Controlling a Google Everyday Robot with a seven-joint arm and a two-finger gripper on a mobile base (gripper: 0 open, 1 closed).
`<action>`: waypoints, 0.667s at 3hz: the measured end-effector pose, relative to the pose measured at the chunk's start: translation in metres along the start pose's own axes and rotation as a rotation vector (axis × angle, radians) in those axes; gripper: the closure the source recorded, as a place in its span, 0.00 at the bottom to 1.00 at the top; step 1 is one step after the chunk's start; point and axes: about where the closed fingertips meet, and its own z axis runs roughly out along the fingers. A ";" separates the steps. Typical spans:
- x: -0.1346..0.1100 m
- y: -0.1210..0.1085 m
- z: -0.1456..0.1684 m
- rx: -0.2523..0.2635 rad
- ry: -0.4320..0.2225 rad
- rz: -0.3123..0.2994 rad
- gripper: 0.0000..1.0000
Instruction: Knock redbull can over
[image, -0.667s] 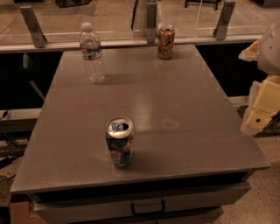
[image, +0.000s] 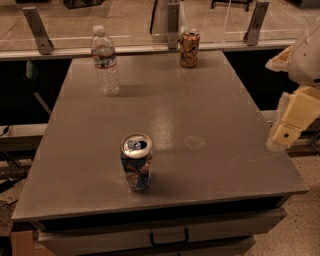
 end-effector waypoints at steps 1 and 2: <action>-0.035 0.010 0.035 -0.076 -0.171 -0.014 0.00; -0.087 0.034 0.064 -0.181 -0.360 -0.057 0.00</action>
Offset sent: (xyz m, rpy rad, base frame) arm -0.0055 0.1793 -0.0549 0.6142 0.1131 0.3360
